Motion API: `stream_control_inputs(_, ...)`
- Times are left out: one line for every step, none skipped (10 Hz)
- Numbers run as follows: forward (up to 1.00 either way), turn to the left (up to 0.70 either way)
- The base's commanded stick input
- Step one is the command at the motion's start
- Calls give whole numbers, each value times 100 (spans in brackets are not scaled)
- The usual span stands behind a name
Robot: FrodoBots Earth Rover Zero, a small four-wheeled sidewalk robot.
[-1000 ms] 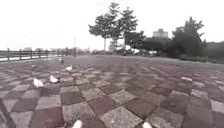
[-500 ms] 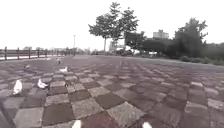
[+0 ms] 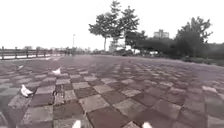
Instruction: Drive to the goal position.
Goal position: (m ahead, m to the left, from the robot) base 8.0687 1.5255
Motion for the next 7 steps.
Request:
stream_control_inputs(85, 1)
stream_control_inputs(85, 1)
stream_control_inputs(85, 1)
stream_control_inputs(85, 1)
stream_control_inputs(85, 1)
stream_control_inputs(85, 1)
stream_control_inputs(85, 1)
